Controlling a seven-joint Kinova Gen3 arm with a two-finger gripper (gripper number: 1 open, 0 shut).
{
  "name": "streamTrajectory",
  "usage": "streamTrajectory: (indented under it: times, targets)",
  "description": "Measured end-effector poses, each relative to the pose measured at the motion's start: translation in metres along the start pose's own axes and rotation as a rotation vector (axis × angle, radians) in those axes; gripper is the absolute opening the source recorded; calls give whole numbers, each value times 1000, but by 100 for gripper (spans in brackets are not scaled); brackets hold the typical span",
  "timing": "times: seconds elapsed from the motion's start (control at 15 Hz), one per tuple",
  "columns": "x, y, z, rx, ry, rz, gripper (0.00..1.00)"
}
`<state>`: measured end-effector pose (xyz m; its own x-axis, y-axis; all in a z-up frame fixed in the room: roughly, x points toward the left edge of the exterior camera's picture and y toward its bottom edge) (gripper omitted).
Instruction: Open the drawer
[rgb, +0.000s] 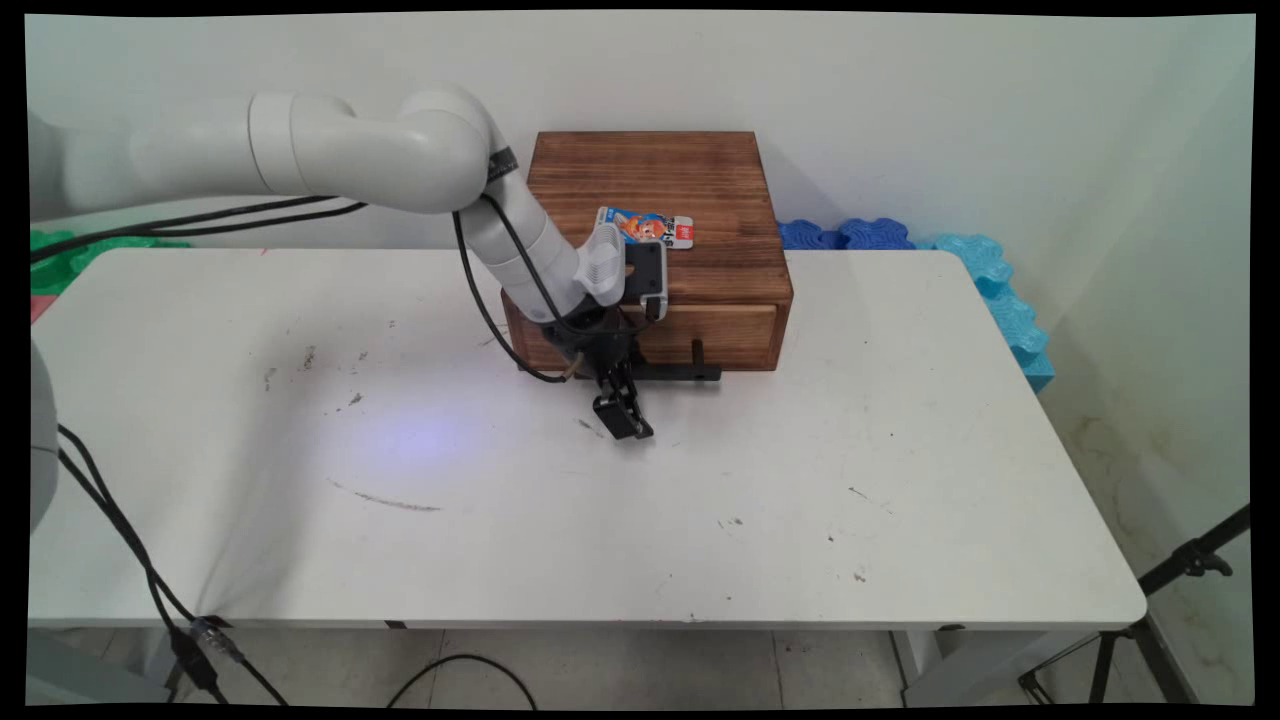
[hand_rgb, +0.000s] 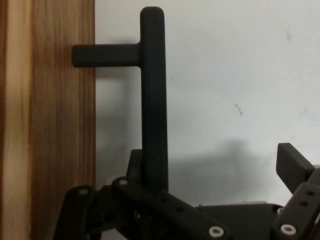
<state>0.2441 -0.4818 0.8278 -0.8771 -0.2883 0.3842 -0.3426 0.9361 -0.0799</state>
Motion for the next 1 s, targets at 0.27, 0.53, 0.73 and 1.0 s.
streamTrajectory:
  times: [0.27,0.53,0.73,1.0]
  targets:
    - [3,7,3,-15,4,-9,100]
    - [4,23,1,-35,9,-14,100]
    - [3,38,-2,-48,8,-26,100]
    - [1,60,-8,-64,12,-31,100]
